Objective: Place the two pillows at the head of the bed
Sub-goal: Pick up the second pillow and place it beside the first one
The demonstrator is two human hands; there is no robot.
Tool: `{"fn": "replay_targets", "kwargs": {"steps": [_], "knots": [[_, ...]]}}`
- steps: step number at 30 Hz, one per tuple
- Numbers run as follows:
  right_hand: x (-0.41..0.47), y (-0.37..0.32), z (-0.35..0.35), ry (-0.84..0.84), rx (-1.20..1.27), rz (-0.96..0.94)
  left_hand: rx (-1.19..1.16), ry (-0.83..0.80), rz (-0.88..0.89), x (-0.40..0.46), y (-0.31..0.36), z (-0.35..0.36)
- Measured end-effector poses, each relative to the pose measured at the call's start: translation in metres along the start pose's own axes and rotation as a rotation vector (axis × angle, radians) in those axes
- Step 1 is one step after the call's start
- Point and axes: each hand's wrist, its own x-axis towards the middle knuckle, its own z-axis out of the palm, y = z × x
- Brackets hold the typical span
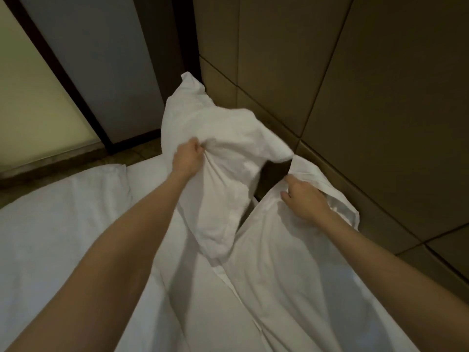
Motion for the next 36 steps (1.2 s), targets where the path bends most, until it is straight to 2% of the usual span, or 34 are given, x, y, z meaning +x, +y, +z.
{"fn": "replay_targets", "kwargs": {"steps": [3, 6, 8, 12, 15, 18, 20, 22, 25, 28, 31, 34, 36], "knots": [[-0.001, -0.001, 0.004, 0.144, 0.168, 0.063, -0.110, -0.239, 0.021, -0.059, -0.004, 0.054], [0.002, 0.000, 0.004, 0.139, 0.398, 0.173, -0.289, -0.386, -0.017, -0.096, 0.001, 0.084], [0.008, -0.001, 0.004, 0.142, 0.373, 0.196, -0.350, -0.371, -0.043, -0.102, 0.001, 0.085], [0.029, -0.011, 0.006, 0.138, 0.405, 0.227, -0.367, -0.200, -0.161, -0.109, -0.014, 0.081], [0.046, -0.020, -0.013, 0.212, 0.266, 0.102, -0.403, -0.278, -0.208, -0.113, -0.023, 0.076], [0.052, -0.026, -0.044, 0.356, 0.180, -0.078, -0.334, -0.438, -0.117, -0.109, -0.018, 0.075], [0.043, -0.020, -0.052, 0.403, 0.159, -0.125, -0.326, -0.511, -0.104, -0.106, -0.010, 0.077], [0.027, -0.006, -0.044, 0.352, 0.094, -0.067, -0.292, -0.600, -0.124, -0.108, -0.006, 0.078], [0.003, 0.012, -0.021, 0.144, -0.017, 0.025, -0.225, -0.696, -0.129, -0.118, -0.010, 0.079], [0.001, 0.016, -0.016, 0.169, 0.045, 0.133, -0.259, -0.647, -0.212, -0.126, -0.014, 0.075], [-0.002, 0.016, -0.018, 0.218, 0.087, 0.272, -0.341, -0.495, -0.310, -0.129, -0.014, 0.062], [-0.015, 0.021, -0.019, 0.293, 0.196, 0.329, -0.528, -0.397, -0.401, -0.133, -0.011, 0.046], [-0.030, 0.022, -0.021, 0.297, 0.325, 0.341, -0.592, -0.349, -0.394, -0.140, -0.009, 0.032]]}}
